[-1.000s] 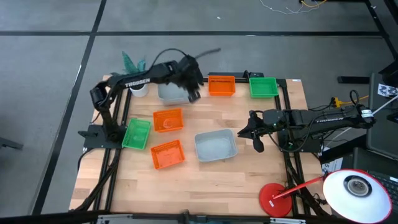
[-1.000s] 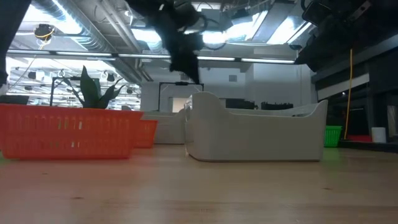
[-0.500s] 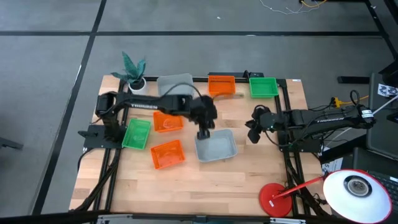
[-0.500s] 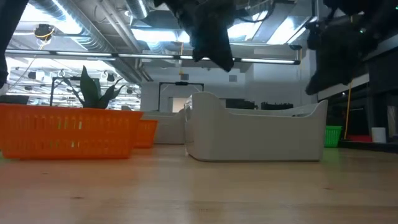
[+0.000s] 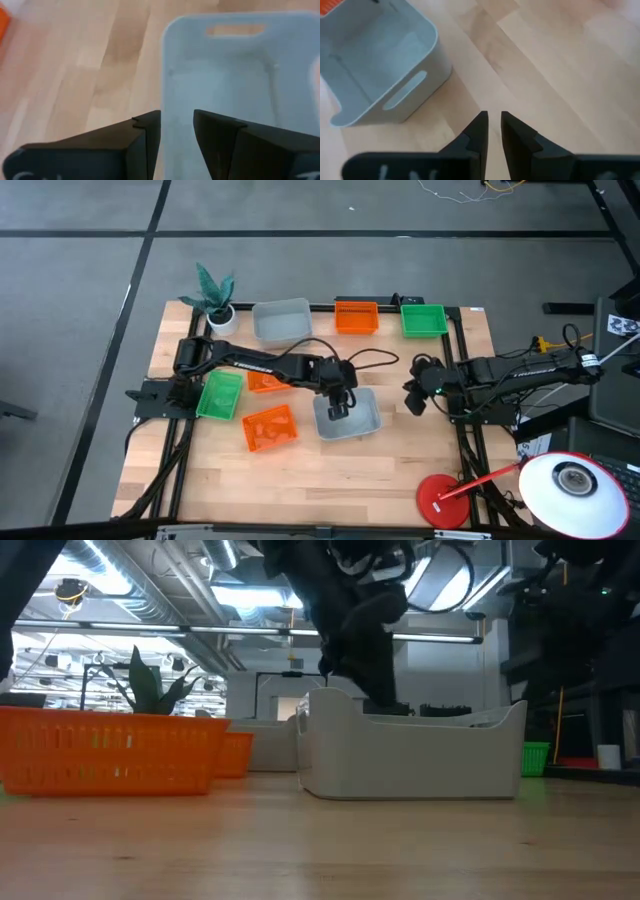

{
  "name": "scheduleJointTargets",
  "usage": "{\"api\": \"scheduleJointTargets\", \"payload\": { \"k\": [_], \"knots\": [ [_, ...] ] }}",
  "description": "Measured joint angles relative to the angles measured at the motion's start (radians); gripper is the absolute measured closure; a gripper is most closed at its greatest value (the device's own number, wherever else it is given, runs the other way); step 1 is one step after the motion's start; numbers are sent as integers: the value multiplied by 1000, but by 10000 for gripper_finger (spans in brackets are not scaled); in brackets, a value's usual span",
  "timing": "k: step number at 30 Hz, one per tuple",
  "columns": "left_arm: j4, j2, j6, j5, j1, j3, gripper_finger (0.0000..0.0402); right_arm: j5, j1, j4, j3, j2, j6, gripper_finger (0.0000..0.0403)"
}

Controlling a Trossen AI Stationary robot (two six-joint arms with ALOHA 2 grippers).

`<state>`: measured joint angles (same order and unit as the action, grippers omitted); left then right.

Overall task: Stack baskets by color
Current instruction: Stack the gray bin on the gray bins

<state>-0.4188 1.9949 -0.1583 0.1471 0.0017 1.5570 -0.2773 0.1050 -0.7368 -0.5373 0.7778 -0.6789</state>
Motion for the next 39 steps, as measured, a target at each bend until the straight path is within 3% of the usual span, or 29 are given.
{"api": "scheduleJointTargets", "payload": {
  "k": [8,21,24,27,35,39],
  "knots": [
    [-16,-2,8,34,18,2,293,18,5,-75,1,-6,-56,350],
    [-38,118,9,20,20,-2,296,24,5,-78,1,-8,-77,350],
    [-42,138,32,14,19,1,320,31,6,-72,1,-8,-80,350],
    [-45,143,66,13,19,3,379,47,6,-67,1,-8,-99,350],
    [-209,4,215,31,40,30,401,63,18,-50,1,-7,-126,350],
    [-408,-105,354,146,84,147,401,62,18,-26,1,-5,-137,350]
  ]
}}
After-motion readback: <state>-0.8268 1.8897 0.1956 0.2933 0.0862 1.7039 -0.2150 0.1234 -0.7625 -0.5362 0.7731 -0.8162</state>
